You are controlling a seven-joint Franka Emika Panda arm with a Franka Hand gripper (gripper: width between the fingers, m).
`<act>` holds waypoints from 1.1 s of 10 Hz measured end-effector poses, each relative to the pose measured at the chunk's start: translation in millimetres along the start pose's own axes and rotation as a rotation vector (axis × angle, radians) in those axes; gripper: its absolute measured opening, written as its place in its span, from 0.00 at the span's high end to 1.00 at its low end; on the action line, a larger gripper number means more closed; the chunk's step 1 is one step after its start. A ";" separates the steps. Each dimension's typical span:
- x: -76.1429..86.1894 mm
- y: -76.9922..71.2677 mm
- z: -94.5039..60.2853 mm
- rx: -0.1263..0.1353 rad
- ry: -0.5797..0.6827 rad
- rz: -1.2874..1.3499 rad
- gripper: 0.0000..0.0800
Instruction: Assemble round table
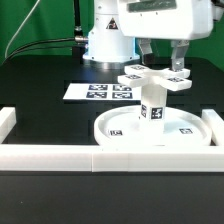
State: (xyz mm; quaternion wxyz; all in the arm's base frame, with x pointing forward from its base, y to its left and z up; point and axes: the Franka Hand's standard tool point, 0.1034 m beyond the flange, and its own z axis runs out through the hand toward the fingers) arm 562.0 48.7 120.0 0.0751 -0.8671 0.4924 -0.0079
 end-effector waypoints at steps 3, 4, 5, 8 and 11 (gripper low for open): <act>-2.8 -3.4 -0.2 -0.012 -0.014 -0.240 0.19; -2.7 -3.1 0.1 -0.012 -0.015 -0.319 0.19; -2.4 -2.9 0.2 -0.012 -0.015 -0.395 0.19; 2.8 -2.0 -0.2 -0.020 -0.012 -0.738 0.19; 4.7 -1.8 0.1 -0.057 -0.029 -1.093 0.19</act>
Offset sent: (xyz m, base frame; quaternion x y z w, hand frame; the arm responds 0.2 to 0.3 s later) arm 0.0000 0.0000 0.0000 0.0000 0.0000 -0.1938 0.9810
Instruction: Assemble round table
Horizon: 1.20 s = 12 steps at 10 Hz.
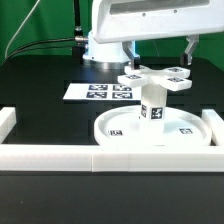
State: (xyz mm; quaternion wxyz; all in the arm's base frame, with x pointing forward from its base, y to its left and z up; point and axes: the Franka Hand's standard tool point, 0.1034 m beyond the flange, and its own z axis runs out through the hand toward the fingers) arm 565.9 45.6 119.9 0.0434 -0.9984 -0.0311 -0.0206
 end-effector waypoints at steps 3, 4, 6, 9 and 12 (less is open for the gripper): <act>-0.6 1.5 0.4 -0.008 -0.003 -0.203 0.19; -0.6 2.2 0.4 -0.012 -0.004 -0.265 0.19; -0.3 3.8 0.5 -0.015 -0.008 -0.422 0.19; 7.4 5.3 2.6 -0.064 -0.031 -0.754 0.19; 7.1 10.0 2.6 -0.071 -0.043 -0.958 0.19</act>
Offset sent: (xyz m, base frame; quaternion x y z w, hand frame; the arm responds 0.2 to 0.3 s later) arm 0.0000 0.0000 0.0000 0.0000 0.0000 -0.1296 0.9916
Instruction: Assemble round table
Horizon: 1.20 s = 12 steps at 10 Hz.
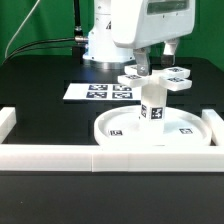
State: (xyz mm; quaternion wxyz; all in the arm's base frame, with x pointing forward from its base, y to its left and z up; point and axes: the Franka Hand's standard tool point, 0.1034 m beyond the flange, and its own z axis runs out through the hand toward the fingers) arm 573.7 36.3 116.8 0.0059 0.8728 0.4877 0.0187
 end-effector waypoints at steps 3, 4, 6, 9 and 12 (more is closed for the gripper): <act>-1.4 0.6 -0.1 -0.010 -0.022 -0.200 0.19; -0.2 -1.5 0.2 -0.010 -0.038 -0.278 0.19; 3.4 -7.6 2.5 -0.006 -0.044 -0.317 0.19; 0.2 -11.7 9.5 0.003 -0.048 -0.317 0.19; -2.0 -11.8 15.7 0.010 -0.054 -0.315 0.19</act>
Offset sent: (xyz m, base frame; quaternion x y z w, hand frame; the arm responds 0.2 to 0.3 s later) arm -0.0048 0.0169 0.0044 0.0183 -0.0321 -0.2440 0.9691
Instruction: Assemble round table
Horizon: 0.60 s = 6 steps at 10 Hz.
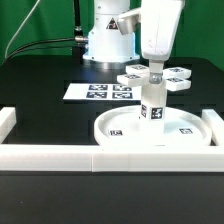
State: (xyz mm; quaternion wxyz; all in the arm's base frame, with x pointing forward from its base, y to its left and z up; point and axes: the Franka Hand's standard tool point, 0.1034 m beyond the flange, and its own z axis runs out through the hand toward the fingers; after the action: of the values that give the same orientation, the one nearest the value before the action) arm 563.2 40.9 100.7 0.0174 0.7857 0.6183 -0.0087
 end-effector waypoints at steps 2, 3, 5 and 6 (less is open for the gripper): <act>-2.0 -1.9 5.7 0.009 -0.004 0.021 0.19; -2.4 -1.9 5.9 0.010 -0.005 0.022 0.19; -3.0 -1.8 5.9 0.010 -0.005 0.023 0.30; -3.0 -1.7 5.9 0.010 -0.004 0.041 0.44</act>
Offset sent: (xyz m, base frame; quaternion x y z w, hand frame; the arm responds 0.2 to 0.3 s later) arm 0.0020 0.0002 -0.0001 0.0024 0.0025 0.0040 1.0000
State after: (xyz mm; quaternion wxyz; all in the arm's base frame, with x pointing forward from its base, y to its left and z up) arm 560.9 38.2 94.8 0.0152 0.7984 0.6018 -0.0130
